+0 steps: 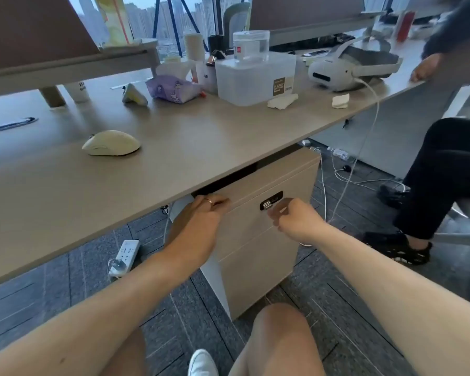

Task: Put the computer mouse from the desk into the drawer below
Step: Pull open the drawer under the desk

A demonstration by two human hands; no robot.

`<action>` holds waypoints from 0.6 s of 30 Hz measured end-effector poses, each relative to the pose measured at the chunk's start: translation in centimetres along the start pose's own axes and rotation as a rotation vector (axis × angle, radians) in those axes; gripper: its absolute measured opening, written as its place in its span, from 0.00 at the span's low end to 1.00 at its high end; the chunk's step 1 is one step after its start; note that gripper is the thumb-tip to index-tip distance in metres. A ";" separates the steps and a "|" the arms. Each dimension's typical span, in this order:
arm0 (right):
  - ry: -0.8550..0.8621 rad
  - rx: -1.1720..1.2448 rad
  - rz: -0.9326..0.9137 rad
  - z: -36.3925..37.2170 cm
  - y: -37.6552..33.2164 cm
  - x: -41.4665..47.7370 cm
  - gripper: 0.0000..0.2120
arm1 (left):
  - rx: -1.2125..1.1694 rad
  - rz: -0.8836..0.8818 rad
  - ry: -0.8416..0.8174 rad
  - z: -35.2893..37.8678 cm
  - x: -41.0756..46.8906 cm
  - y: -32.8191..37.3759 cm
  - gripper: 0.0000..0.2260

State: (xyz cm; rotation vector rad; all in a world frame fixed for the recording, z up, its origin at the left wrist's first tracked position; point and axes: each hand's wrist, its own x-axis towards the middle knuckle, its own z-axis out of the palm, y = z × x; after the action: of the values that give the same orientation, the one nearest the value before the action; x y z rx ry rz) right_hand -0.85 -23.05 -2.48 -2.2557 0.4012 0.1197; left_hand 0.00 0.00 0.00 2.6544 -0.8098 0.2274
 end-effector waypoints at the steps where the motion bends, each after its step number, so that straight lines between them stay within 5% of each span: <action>1: 0.003 0.134 0.036 0.6 0.2 0.9 0.07 | -0.005 -0.009 -0.003 0.2 0.3 -0.4 0.40; 6: -0.023 0.588 0.325 2.6 -0.7 2.9 0.06 | -0.080 -0.028 0.060 0.9 0.6 -0.9 0.33; 18: 0.065 0.789 0.281 3.7 -0.1 3.6 0.07 | 0.024 0.040 0.066 1.3 0.8 -1.4 0.36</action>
State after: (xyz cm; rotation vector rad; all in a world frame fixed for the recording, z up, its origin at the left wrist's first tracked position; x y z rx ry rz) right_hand 2.76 -21.17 -5.63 -1.4229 0.6639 0.0223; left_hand 1.52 0.20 -1.45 2.6395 -0.8446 0.3358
